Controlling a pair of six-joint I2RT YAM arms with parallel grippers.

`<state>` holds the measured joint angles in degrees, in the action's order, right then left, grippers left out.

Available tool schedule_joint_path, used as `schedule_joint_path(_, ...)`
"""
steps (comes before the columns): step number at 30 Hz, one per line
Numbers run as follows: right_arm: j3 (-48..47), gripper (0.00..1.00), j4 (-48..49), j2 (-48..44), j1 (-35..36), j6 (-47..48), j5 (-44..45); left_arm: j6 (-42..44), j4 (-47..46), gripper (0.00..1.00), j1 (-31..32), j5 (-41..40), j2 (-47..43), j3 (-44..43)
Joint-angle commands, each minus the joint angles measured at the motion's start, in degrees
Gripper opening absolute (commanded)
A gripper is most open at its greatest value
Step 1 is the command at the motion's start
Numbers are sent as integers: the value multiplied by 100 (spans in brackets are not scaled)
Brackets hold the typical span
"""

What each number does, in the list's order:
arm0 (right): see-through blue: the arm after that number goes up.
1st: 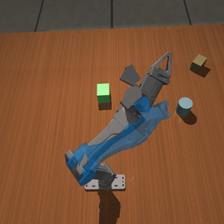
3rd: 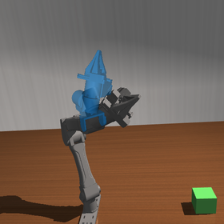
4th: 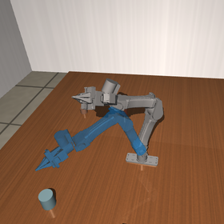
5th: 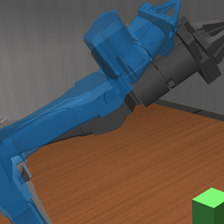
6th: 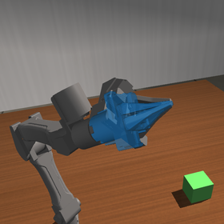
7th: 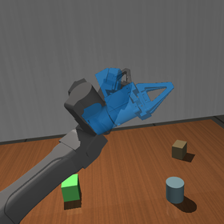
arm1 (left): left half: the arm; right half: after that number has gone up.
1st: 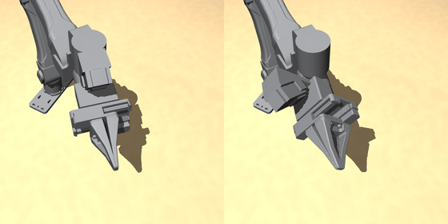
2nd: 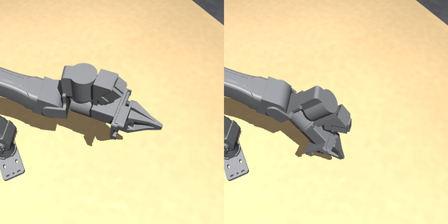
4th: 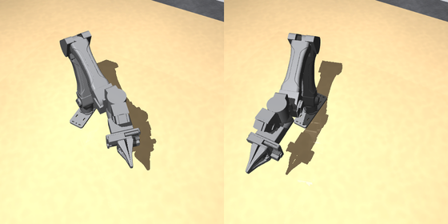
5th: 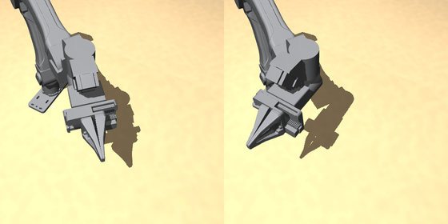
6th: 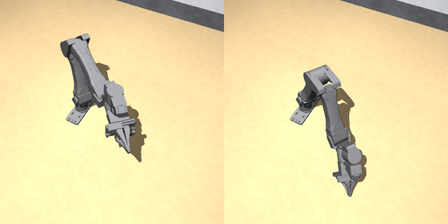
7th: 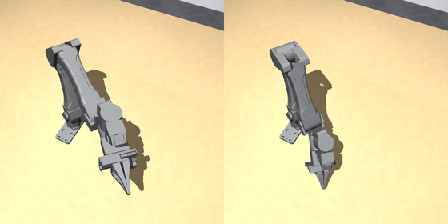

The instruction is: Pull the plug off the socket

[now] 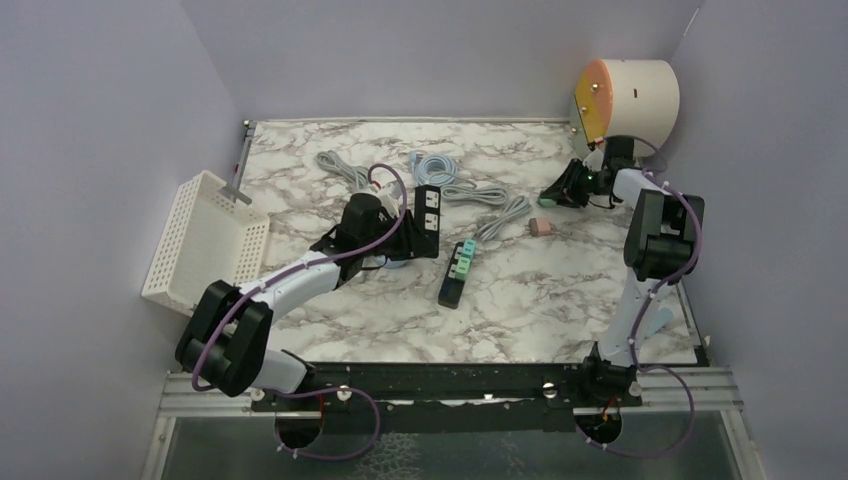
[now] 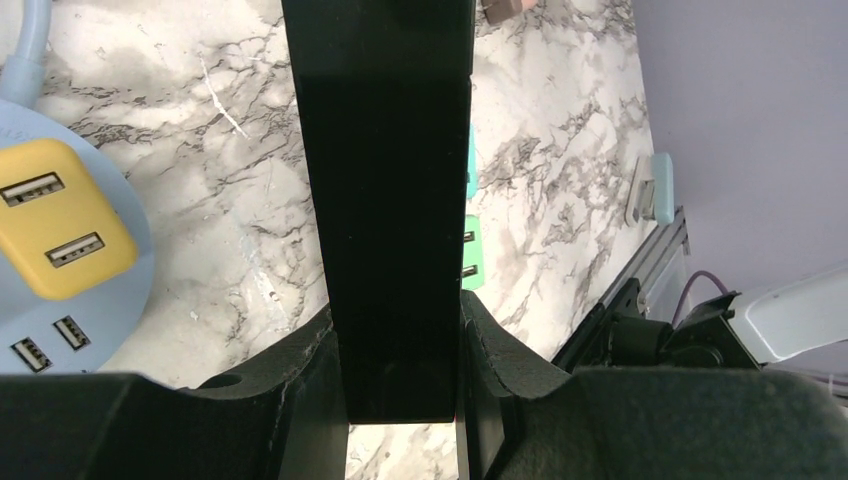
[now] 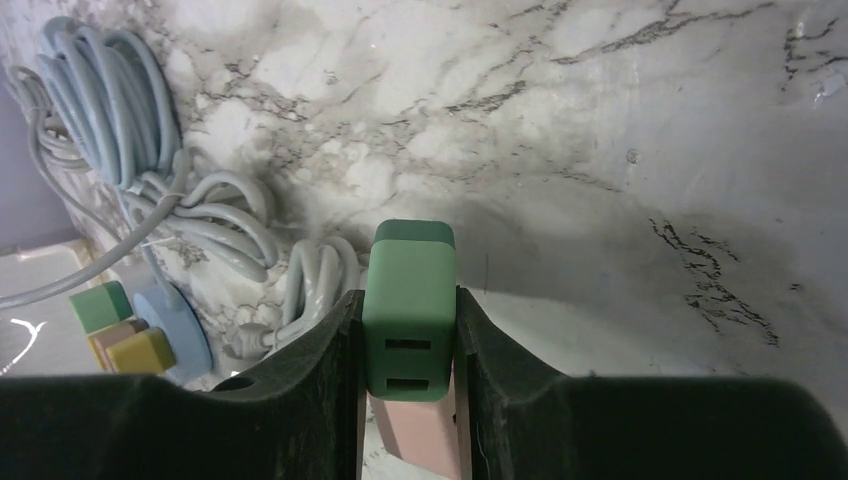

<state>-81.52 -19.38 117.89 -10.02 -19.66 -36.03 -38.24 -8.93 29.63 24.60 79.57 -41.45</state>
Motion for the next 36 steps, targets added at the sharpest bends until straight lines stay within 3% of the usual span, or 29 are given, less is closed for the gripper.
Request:
schedule_joint_path(1,-229,35,-380,190,35,212,295,130,-564,0,-18,150,-293,-53)
schedule_joint_path(8,-152,60,-446,-295,35,261,932,210,-454,0,-11,180,-83,-90)
schedule_joint_path(14,-4,65,-403,-1217,243,259,1258,278,-164,0,105,272,787,-469)
schedule_joint_path(20,-248,65,-1136,-1946,1766,292,2108,335,248,0,157,-117,1839,-1082)
schedule_joint_path(26,-198,64,-2076,-1812,3231,-326,2710,374,618,2,153,-104,2739,-1795)
schedule_joint_path(30,-396,64,-2449,-1550,3673,-515,2980,451,903,39,157,-206,2913,-2093)
schedule_joint_path(33,-648,64,-2764,-1409,3844,-571,3168,543,1096,96,157,-475,2734,-2157)
schedule_joint_path(36,-848,64,-3031,-1272,3996,-596,3269,614,1295,99,157,-750,2494,-2191)
